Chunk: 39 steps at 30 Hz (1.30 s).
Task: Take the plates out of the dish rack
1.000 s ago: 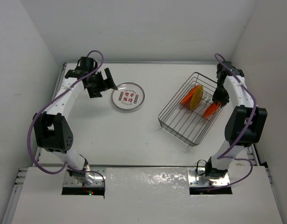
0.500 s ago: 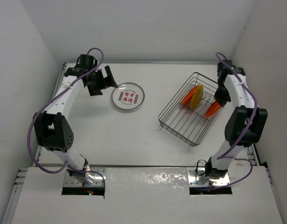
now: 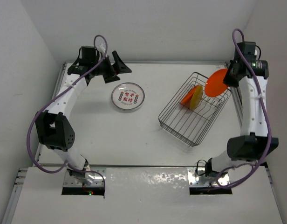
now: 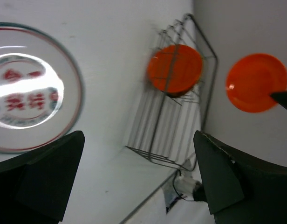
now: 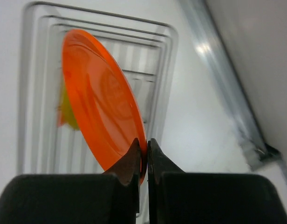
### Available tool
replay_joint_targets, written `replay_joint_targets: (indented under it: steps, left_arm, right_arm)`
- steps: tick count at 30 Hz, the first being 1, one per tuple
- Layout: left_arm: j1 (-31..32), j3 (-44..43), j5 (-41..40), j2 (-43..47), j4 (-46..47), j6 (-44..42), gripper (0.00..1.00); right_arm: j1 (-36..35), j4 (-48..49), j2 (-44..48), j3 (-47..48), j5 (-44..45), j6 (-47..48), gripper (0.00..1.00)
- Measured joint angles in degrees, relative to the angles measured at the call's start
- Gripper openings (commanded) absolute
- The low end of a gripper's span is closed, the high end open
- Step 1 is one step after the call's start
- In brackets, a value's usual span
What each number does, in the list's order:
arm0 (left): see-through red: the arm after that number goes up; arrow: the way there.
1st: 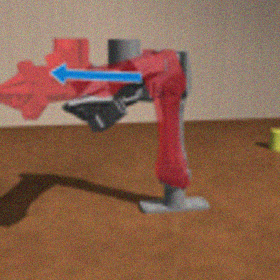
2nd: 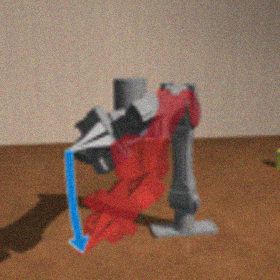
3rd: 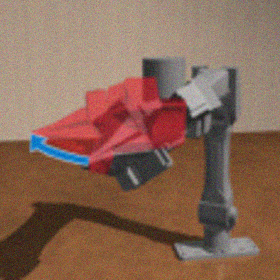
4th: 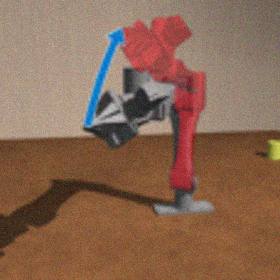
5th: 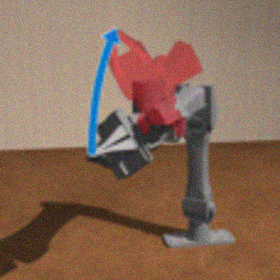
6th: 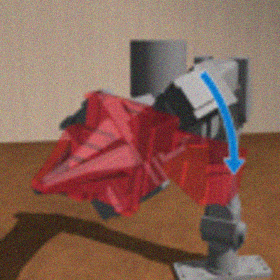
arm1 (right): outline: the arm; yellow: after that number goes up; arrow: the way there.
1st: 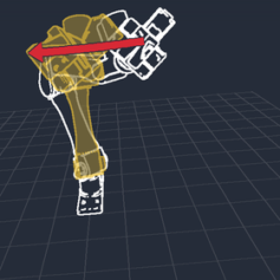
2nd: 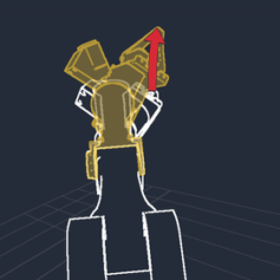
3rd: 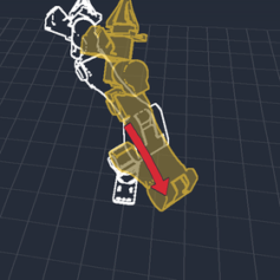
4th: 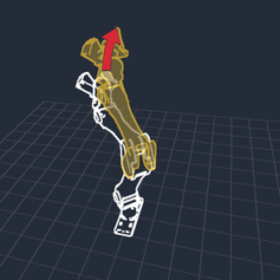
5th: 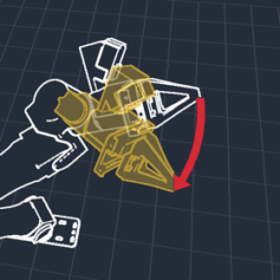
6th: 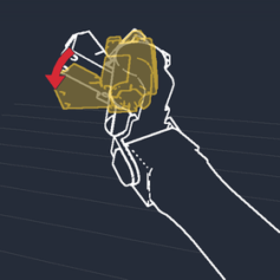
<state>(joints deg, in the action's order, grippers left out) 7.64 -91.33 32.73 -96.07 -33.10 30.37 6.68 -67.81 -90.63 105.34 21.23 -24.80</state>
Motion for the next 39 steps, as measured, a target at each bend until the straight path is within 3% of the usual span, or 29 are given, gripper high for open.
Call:
replay_joint_targets:
  steps: [7, 11, 14, 15, 16, 17, 19, 20, 21, 22, 23, 24, 26, 29, 34, 37, 39]
  left_arm:
    - [8.9, 0.3, 12.7, -1.6, 14.3, 6.1, 1.00]
    - [11.3, 0.3, 14.8, -3.3, 17.1, 7.9, 0.95]
    - [11.0, 0.6, 14.7, -3.8, 17.6, 8.8, 0.79]
    - [11.0, 0.7, 14.6, -3.9, 17.7, 9.0, 0.62]
    - [10.9, 0.8, 14.4, -4.0, 17.8, 9.4, 0.55]
    - [10.7, 1.0, 14.4, -4.1, 18.0, 9.2, 0.33]
    - [10.7, 1.5, 14.4, -4.1, 18.2, 9.4, 0.13]
    - [10.7, 1.8, 14.6, -4.1, 18.5, 9.3, 0.04]
    - [10.7, 1.9, 14.6, -4.1, 18.7, 9.3, 0.00]
    - [10.7, 2.3, 14.7, -4.1, 19.0, 8.7, 0.00]
    - [10.6, 2.6, 14.9, -4.1, 19.0, 8.7, 0.00]
    - [10.6, 3.1, 14.4, -4.1, 18.8, 8.5, 0.00]
    - [10.6, 4.3, 12.5, -4.0, 17.1, 7.5, 0.00]
    - [10.6, 8.7, 7.3, -3.1, 12.1, 4.9, 0.00]
    - [10.6, 24.8, 0.0, 2.6, 7.1, 1.5, 0.00]
    - [10.6, 33.3, -2.3, 5.3, 5.6, 0.7, 0.00]
    - [10.7, 36.9, -3.3, 6.2, 5.4, 0.2, 0.11]
  right_arm:
    - [-3.5, 19.3, 12.4, -18.2, -34.2, -2.3, 0.00]
    - [-11.2, 29.7, 11.9, -24.6, -44.5, -6.5, 0.00]
    - [-15.0, 36.9, 10.9, -27.0, -49.7, -10.5, 0.00]
    - [-15.7, 39.0, 10.5, -27.4, -50.9, -11.8, 0.00]
    - [-16.2, 41.2, 10.2, -27.7, -51.9, -13.2, 0.00]
    - [-16.5, 43.0, 9.9, -27.9, -52.7, -14.4, 0.00]
    - [-17.2, 46.1, 9.3, -28.0, -53.5, -16.4, 0.00]
    - [-17.5, 46.8, 9.0, -28.1, -53.5, -16.9, 0.00]
    - [-17.7, 47.1, 8.5, -28.1, -53.5, -17.3, 0.09]
    - [-17.8, 47.3, 8.2, -28.3, -53.3, -17.9, 0.24]
    - [-17.7, 47.9, 7.7, -28.7, -53.5, -19.0, 0.46]
    - [-17.6, 48.3, 7.2, -28.7, -53.6, -19.3, 0.98]
    - [-17.8, 47.2, 6.9, -28.6, -53.0, -18.5, 0.99]
    - [-18.4, 38.2, 6.7, -25.6, -45.1, -14.7, 0.99]
    - [-18.4, 18.3, 4.4, -14.3, -20.0, -10.9, 0.99]
    - [-18.2, 13.3, 3.6, -13.0, -10.7, -10.5, 0.99]
    - [-18.2, 10.5, 2.9, -13.1, -5.5, -10.3, 0.99]
